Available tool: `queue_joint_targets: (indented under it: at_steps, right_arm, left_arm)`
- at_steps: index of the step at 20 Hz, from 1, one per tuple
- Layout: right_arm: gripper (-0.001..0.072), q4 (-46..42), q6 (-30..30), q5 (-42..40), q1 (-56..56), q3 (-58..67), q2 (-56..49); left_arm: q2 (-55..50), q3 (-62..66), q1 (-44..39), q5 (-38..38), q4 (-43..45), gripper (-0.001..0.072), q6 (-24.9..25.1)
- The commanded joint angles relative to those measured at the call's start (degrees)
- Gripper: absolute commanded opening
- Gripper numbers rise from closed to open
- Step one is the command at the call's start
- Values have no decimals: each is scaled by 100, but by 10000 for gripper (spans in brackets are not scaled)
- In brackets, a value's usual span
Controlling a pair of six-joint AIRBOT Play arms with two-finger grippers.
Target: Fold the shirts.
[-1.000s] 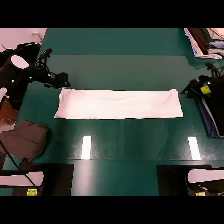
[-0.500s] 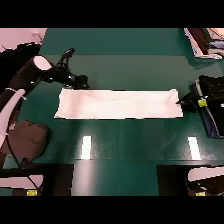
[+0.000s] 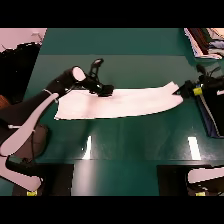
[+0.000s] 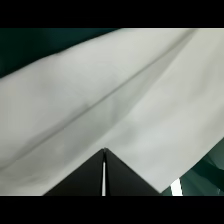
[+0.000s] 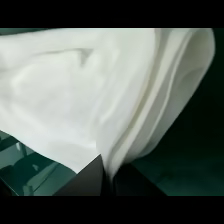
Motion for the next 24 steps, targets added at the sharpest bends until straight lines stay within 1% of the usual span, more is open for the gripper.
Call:
queue_joint_targets:
  at_steps: [1,3,5,7,10,14,16,19,21,24]
  right_arm:
    - [15,409,302,214,372,699,533]
    - [16,483,520,149,723,1067,863]
    - [16,533,647,4,1056,1375,1073]
    - [16,535,717,-87,1401,1700,1176]
    - [15,535,763,-203,1816,2111,1174]
    - [16,535,758,-415,2240,2321,1172]
    - [16,540,754,-597,2444,2332,1174]
    - [16,551,704,-809,2855,2332,1130]
    - [16,616,599,-896,3252,2332,1032]
    - [17,1187,227,-1259,4037,2332,662]
  left_arm:
    - [-535,385,-367,72,-118,24,-68]
    - [-761,538,-463,68,-166,24,-76]
    - [-892,588,-461,74,-358,24,-72]
    - [-920,588,-461,66,-350,24,-63]
    - [-920,588,-461,48,-348,24,-61]
    - [-920,590,-461,57,-323,24,-15]
    - [-905,614,-402,-111,-291,24,-20]
    - [-691,831,-68,-531,177,24,-42]
    - [-216,876,354,-592,503,24,-66]
    - [741,876,1233,-848,909,24,7]
